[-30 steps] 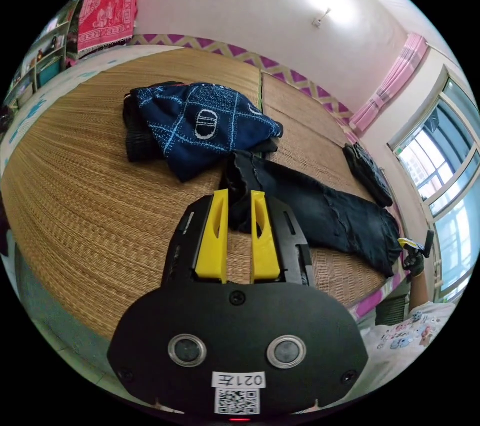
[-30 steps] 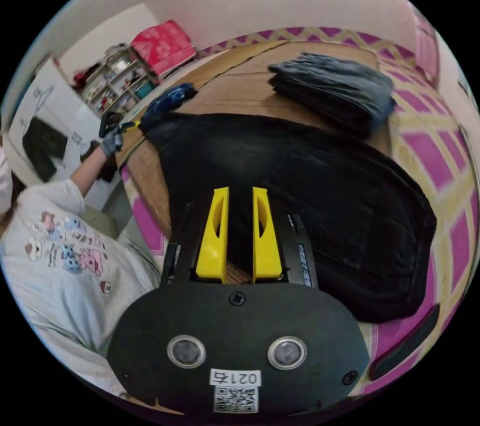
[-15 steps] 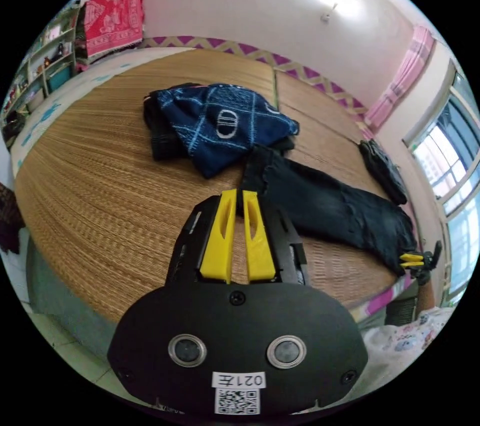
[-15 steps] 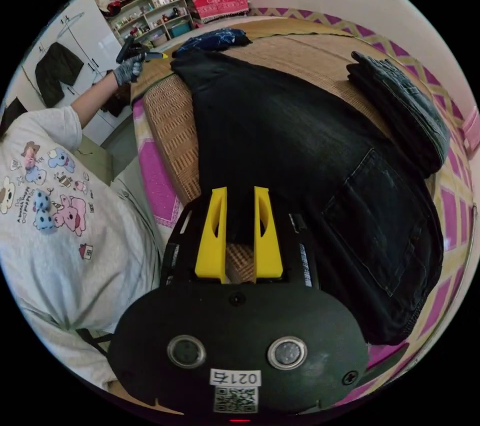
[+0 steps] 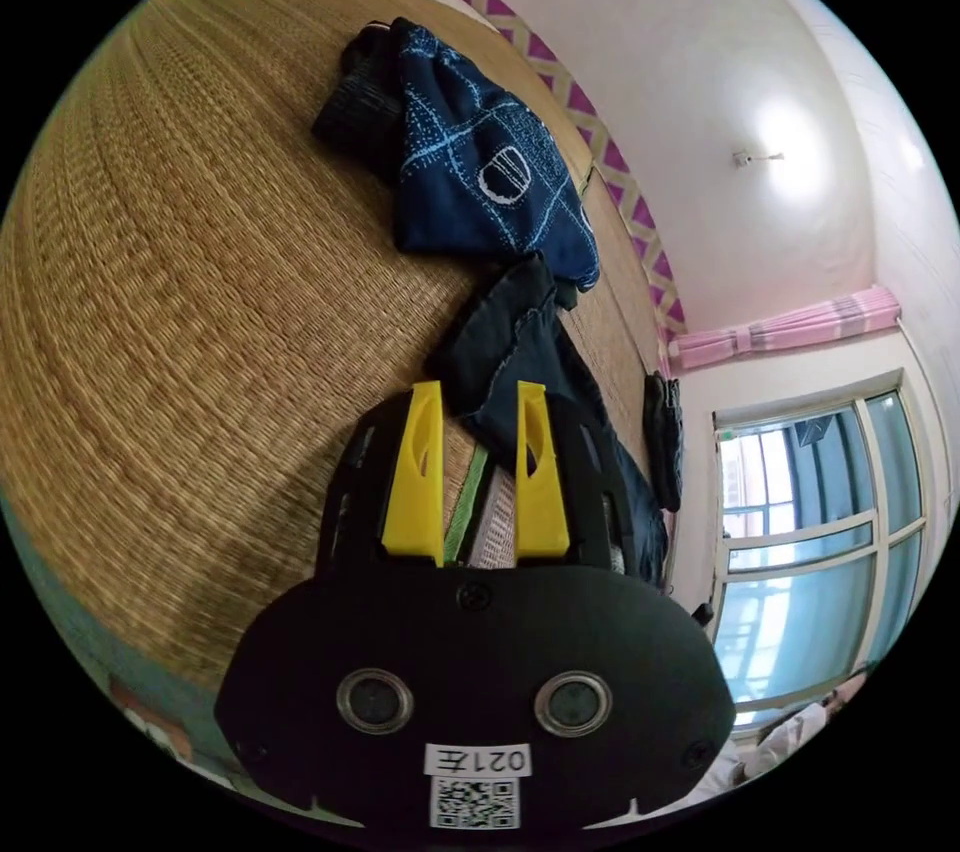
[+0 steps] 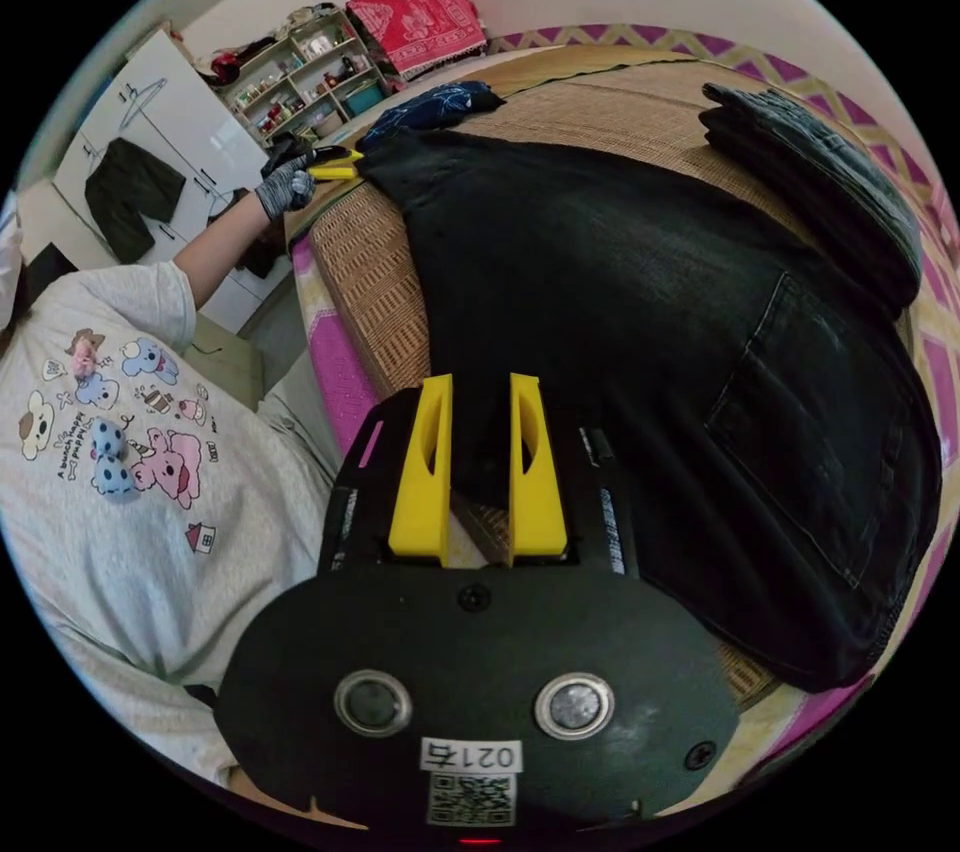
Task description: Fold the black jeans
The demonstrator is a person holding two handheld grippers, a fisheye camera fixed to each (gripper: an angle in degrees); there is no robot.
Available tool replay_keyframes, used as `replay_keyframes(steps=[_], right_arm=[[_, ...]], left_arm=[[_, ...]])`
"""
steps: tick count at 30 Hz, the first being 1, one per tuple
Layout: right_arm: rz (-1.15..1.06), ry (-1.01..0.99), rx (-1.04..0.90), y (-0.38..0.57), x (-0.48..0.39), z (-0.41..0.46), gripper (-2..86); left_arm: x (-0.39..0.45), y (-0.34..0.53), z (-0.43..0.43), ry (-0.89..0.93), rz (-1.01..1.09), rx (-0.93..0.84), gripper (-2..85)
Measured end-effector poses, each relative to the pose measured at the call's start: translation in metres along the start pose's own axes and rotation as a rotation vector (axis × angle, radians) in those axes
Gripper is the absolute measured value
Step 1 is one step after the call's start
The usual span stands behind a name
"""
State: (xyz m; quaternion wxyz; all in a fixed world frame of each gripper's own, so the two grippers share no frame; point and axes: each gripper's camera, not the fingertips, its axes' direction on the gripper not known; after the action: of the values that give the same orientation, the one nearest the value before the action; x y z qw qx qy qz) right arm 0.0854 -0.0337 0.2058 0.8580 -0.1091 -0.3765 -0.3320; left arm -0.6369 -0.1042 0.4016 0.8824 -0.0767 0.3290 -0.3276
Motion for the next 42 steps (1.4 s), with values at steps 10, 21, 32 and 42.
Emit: replay_keyframes(steps=[10, 21, 32, 42], right_arm=[[0.126, -0.075, 0.185, 0.052, 0.025, -0.037, 8.5], [0.185, 0.013, 0.363, 0.148, 0.018, -0.083, 7.9], [0.282, 0.023, 0.423, 0.222, 0.037, -0.102, 8.0], [0.455, 0.039, 0.579, 0.253, 0.076, -0.136, 9.1]], left_arm=[[0.088, 0.029, -0.017, 0.095, 0.22, 0.156, 2.7], [0.413, 0.242, 0.103, 0.041, 0.971, 0.074, 2.8], [0.456, 0.358, 0.289, 0.041, 0.989, -0.213, 2.0], [0.482, 0.42, 0.363, 0.035, 1.038, -0.343, 2.8]])
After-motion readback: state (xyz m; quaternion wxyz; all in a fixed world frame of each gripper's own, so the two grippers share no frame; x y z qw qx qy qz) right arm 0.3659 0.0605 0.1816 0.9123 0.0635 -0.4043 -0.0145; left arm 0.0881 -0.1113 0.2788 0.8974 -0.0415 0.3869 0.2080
